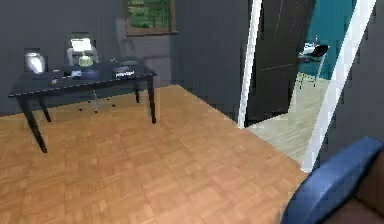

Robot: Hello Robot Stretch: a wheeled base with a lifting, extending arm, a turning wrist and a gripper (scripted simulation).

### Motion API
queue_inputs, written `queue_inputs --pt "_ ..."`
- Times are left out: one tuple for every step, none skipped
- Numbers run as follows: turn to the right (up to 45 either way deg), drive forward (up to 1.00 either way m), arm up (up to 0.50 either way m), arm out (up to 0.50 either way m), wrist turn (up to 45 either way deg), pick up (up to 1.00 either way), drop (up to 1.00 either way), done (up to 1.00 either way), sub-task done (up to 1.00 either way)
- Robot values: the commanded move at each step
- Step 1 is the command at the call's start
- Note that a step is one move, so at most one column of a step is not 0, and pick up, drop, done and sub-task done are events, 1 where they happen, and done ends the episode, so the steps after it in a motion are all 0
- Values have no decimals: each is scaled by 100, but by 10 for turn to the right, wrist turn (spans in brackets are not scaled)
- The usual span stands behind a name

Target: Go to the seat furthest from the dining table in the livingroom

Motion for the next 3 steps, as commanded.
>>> queue_inputs --pt "450 0 0 0 0 0 0 0 0" --pt "90 0 0 0 0 0 0 0 0" --pt "0 5 0 0 0 0 0 0 0"
